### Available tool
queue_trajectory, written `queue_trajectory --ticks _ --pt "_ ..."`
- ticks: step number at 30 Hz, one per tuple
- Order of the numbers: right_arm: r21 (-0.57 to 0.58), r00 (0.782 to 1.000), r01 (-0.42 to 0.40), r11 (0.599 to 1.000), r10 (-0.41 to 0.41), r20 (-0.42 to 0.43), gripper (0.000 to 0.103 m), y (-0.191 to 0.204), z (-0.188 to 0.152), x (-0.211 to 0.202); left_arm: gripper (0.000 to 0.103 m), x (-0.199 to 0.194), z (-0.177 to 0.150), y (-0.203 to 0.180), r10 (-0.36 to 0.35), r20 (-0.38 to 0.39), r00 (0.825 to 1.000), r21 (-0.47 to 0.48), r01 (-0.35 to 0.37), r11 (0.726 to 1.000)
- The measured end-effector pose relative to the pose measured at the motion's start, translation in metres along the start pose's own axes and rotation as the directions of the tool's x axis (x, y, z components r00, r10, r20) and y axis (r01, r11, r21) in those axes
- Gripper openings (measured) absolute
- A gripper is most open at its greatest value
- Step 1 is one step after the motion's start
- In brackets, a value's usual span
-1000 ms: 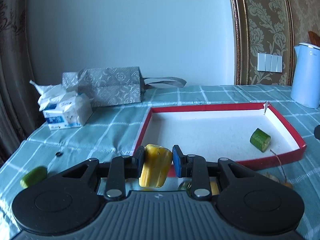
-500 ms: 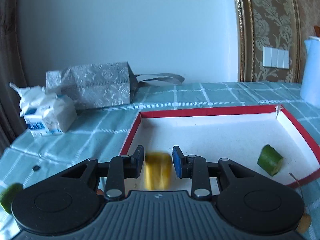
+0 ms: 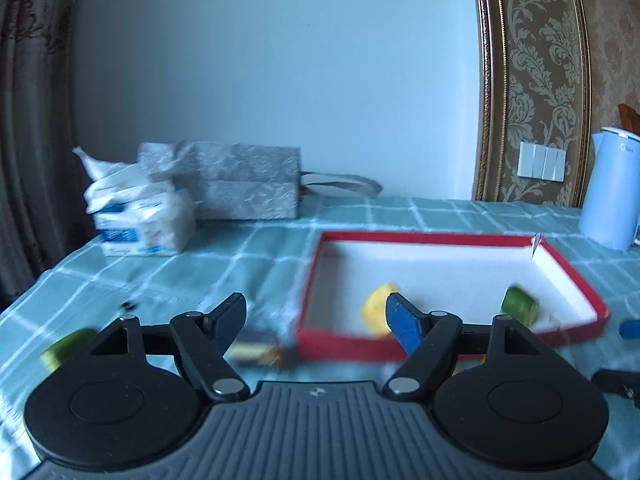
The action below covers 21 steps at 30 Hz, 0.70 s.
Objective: Organize fruits
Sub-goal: 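Grasp the brown longan with the right tool while the left tool withdraws from the tray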
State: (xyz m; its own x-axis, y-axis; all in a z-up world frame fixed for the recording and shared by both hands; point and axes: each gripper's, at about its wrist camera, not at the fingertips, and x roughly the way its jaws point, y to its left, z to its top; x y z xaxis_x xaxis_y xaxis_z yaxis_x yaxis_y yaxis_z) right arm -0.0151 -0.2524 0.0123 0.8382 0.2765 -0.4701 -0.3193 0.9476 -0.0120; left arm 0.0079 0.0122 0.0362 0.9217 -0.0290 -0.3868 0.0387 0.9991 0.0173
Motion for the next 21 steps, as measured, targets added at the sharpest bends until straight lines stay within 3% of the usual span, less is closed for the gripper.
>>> queue_trajectory --ticks 3,4,6,11,13,16,21 --pt "-0.058 0.999 -0.004 0.998 0.002 -0.044 0.064 0.015 -0.001 0.007 0.077 -0.016 -0.016 0.011 0.017 0.001 1.000 0.001 -0.017 1.000" --pt "-0.067 0.998 -0.004 0.998 0.000 -0.060 0.052 0.018 -0.002 0.010 0.077 -0.019 -0.020 0.014 0.017 0.004 1.000 0.005 -0.017 1.000" --pt "-0.068 0.997 -0.017 0.998 0.012 -0.072 0.045 0.020 -0.002 0.011 0.077 -0.021 -0.024 0.016 0.021 -0.005 1.000 0.007 -0.020 1.000" --pt "-0.079 0.993 -0.010 0.997 0.001 -0.121 0.045 0.024 -0.002 0.019 0.077 -0.023 -0.028 0.016 -0.002 -0.023 1.000 0.003 0.002 1.000" --pt "-0.081 0.991 -0.018 0.997 0.007 -0.136 0.033 0.025 -0.001 0.022 0.077 -0.025 -0.029 0.013 -0.020 -0.021 1.000 0.008 0.020 1.000" --pt "-0.074 0.990 -0.030 0.997 0.020 -0.140 0.025 0.026 -0.001 0.024 0.077 -0.026 -0.031 0.008 -0.039 -0.024 0.999 0.026 0.039 0.999" --pt "-0.062 0.992 -0.006 0.998 -0.001 -0.125 0.025 0.027 -0.002 0.021 0.077 -0.032 -0.033 -0.005 -0.117 -0.020 0.993 0.075 0.118 0.990"
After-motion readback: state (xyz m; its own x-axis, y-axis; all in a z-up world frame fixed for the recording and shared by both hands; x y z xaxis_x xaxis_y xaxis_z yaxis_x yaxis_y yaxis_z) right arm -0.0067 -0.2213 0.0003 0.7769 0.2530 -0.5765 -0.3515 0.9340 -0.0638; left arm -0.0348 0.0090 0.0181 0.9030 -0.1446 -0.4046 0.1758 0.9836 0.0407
